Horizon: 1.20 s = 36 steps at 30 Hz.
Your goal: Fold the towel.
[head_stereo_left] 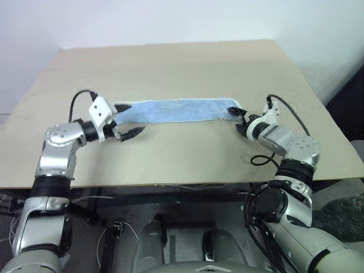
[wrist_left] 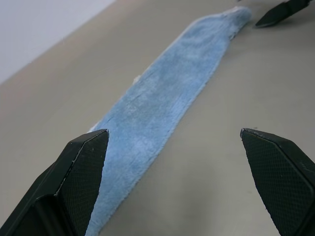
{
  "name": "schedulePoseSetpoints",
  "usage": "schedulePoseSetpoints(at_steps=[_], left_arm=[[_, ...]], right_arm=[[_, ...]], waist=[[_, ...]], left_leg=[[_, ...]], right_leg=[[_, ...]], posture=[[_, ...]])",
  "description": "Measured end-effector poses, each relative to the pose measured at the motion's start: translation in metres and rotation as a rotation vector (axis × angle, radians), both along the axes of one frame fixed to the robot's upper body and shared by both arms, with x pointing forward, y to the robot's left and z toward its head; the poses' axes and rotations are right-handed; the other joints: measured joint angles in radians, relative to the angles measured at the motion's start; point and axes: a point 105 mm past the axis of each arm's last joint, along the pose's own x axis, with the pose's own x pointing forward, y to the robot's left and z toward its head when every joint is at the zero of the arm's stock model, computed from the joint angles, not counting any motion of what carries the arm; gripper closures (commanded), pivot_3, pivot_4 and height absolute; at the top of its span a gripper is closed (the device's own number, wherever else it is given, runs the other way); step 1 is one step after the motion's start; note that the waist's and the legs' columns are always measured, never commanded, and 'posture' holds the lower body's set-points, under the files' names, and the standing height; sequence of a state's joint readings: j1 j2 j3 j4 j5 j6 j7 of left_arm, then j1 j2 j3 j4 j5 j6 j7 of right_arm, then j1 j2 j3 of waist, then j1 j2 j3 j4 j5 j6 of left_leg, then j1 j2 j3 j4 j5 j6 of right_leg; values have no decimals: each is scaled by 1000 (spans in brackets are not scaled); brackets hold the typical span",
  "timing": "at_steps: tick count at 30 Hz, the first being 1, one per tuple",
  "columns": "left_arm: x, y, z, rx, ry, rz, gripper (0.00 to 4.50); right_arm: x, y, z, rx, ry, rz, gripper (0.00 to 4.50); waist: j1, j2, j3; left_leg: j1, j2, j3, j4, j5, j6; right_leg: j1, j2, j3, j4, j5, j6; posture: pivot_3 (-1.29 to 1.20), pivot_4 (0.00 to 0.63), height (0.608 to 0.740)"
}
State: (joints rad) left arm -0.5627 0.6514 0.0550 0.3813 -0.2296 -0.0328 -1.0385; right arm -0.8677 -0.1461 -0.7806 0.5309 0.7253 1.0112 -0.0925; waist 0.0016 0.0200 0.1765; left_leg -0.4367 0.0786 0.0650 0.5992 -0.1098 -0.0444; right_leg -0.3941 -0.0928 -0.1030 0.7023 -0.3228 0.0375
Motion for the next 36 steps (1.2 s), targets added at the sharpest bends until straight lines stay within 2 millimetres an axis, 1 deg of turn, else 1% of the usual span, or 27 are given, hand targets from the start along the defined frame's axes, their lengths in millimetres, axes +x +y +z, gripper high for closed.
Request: schedulePoseSetpoints(at_steps=[1, 2, 3, 4, 6, 8, 11, 23, 24, 25, 33, 35, 36], left_arm=[[0, -2, -2, -4, 7, -3, 0], [-1, -3, -4, -6, 13, -6, 0], [-2, -3, -5, -6, 15, -9, 0], [-3, -3, -5, -4, 13, -9, 0], [-3, -4, -4, -1, 8, -10, 0], [-4, -2, -8, -2, 25, -5, 0], [-5, -1, -12, -4, 39, 2, 0], [-6, -1, -11, -4, 29, 7, 0], [-6, -1, -11, -6, 26, 7, 0], [-5, -2, -10, -8, 23, 6, 0], [-4, -4, -9, -20, 15, 2, 0], [-4, -4, -10, -20, 15, 2, 0], [-4, -4, -10, -20, 15, 2, 0]], right_arm=[[5, 3, 1, 4, 1, -6, 33], [9, 4, -1, 11, 5, -19, 33], [13, 5, -1, 20, 5, -31, 33], [18, 5, 0, 23, 0, -45, 33], [25, 5, 5, 29, -12, -67, 33], [31, 6, 6, 33, -18, -93, 33], [36, 5, 7, 36, -26, -116, 33], [43, 9, 8, 45, -47, -135, 33], [44, 9, 8, 47, -48, -141, 412], [44, 9, 7, 46, -45, -146, 590], [43, 3, -3, 48, -21, -173, 3308], [44, 5, 1, 53, -35, -167, 3991], [45, 5, 3, 54, -40, -166, 4262]], waist=[[-9, 2, 1], [-21, 3, 2], [-29, 3, 2], [-40, 3, 2], [-45, 3, 1], [-46, 3, 1], [-44, 1, 0], [-43, 1, 0], [-43, 1, 0], [-43, 0, 0], [-42, 0, 1], [-42, 0, 0], [-42, 0, 0]], left_leg=[[-4, -9, -18, -6, -4, 6], [-6, -12, -27, -5, -6, 9], [-9, -11, -28, -6, -8, 11], [-17, -10, -29, -8, -9, 13], [-32, -11, -27, -8, -8, 16], [-37, -11, -18, -8, -7, 22], [-42, -11, -11, -8, -6, 24], [-41, -7, -4, -17, -6, 24], [-41, -7, -4, -17, -6, 24], [-41, -7, -3, -17, -6, 24], [-43, -8, 0, -17, -5, 25], [-42, -8, 1, -17, -3, 28], [-42, -8, 2, -16, -3, 28]], right_leg=[[8, -5, -10, -5, 4, 2], [12, -3, -15, -16, 15, 8], [12, 1, -16, -30, 26, 12], [11, 6, -16, -49, 45, 16], [2, 8, -13, -62, 61, 20], [-6, 8, -10, -70, 71, 24], [-12, 8, -7, -72, 76, 25], [-18, 8, -7, -73, 78, 21], [-17, 8, -7, -73, 78, 21], [-17, 8, -7, -73, 78, 21], [-17, 9, -3, -72, 78, 21], [-17, 10, -2, -72, 78, 22], [-17, 10, -1, -72, 78, 22]], posture=[[0, 150, 728], [0, 150, 728], [0, 150, 728], [0, 150, 728], [0, 150, 728], [0, 150, 728], [0, 150, 728], [0, 150, 728], [0, 150, 728], [0, 150, 728], [0, 150, 728], [0, 150, 728], [0, 150, 728]])
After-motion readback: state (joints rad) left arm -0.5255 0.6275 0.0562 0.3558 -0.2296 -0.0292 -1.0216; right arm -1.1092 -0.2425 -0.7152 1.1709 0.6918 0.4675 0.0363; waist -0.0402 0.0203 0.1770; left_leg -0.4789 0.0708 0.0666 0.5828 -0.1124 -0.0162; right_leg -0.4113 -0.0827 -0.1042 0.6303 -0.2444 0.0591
